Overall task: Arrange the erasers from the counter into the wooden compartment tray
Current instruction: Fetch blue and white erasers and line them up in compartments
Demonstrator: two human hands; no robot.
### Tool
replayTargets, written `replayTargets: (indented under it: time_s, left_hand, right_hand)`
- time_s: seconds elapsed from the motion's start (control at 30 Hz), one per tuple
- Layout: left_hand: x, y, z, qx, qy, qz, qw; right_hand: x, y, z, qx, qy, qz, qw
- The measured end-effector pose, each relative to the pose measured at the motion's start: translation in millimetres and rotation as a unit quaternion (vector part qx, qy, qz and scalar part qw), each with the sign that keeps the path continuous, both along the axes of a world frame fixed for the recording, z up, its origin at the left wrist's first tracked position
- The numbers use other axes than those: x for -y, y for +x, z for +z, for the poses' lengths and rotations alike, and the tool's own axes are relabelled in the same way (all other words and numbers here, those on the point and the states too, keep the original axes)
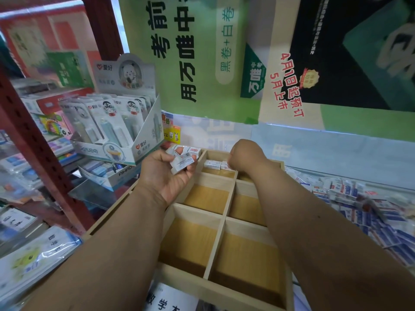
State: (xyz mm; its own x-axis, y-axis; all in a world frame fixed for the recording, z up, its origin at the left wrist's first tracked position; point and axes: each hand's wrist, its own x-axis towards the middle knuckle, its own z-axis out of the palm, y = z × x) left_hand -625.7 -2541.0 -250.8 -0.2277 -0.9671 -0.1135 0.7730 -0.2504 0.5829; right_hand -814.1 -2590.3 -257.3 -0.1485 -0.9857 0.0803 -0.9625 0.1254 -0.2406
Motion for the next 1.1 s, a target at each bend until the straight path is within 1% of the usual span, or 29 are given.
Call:
replayTargets:
  time_s: [0.1,0.17,0.2,0.23,0.3,0.37,0.43,0.47,0.53,0.6,0.67,0.7,0.73,0.77,0.8,0.83,0.87,0.9,0.97,1.1]
  left_hand:
    - [2,-1,1,0.03,0.028,0.005,0.999]
    - [4,-1,1,0.03,0.036,0.013,0.999]
    - [5,-1,1,0.028,0.036,0.017,0.999]
    - [6,-1,0,0.026,0.037,0.018,0.999]
    - [6,-2,0,0.02,0.025,0.011,0.999]
    - [4,-1,0,0.006,0.006,0.008,1.0]
    - [2,1,0,-0.014,-0.007,0.001,1.0]
    - [1,1,-1,-0.017,-0.005,-0.001,1.0]
    - [0,0,0,0.0,0.014,0.004,1.0]
    - [-3,-3,3,0.026,0.03,0.014,0.999]
    - [-4,-6,5,0.039,0.03,0.013,0.999]
    - [-5,-6,6,0.043,0.028,0.012,0.999]
    - [-6,-6,6,0.045,0.027,0.011,0.999]
    - [-6,-5,6,0.046,0.026,0.008,0.999]
    - [-5,-5,6,0.048,0.024,0.006,0.999]
    - [-5,-5,5,0.049,0.02,0.002,0.999]
    - [-4,-6,5,0.051,0.015,-0.003,0.999]
    - [-4,-6,5,0.052,0.01,-0.011,0.999]
    - [-4,-7,6,0.055,0.006,-0.022,0.998]
    - [-3,-7,7,0.074,0.004,-0.012,0.997]
  right_hand:
    - [-6,2,0,0.045,-0.079,0.022,0.996]
    - [-9,5,0,0.082,-0.126,0.057,0.987]
    - [-9,7,0,0.088,-0.114,0.083,0.986]
    - [-10,10,0,0.077,-0.082,0.104,0.988]
    - [-9,12,0,0.033,-0.032,0.105,0.993]
    - [-9,13,3,0.0,-0.023,0.08,0.997]
    - [-9,13,1,-0.014,-0.027,0.1,0.995]
    - [-8,13,0,-0.004,-0.024,0.116,0.993]
    - [-8,15,2,0.002,-0.01,0.119,0.993]
    - [-6,17,3,-0.037,0.001,0.098,0.995]
    - [-7,19,3,-0.042,0.0,0.085,0.995]
    - [-7,19,3,-0.017,-0.011,0.092,0.996]
    - [-8,20,2,0.04,-0.033,0.112,0.992]
    - [-10,20,2,0.128,-0.065,0.137,0.98]
    - [-14,23,4,0.229,-0.101,0.163,0.954]
    - [-19,26,8,0.309,-0.126,0.188,0.924]
    - [-23,29,10,0.353,-0.143,0.208,0.901]
    - [-25,31,12,0.373,-0.149,0.224,0.888]
    - [-28,34,14,0.383,-0.15,0.246,0.877]
    - [-26,34,15,0.362,-0.179,0.251,0.88]
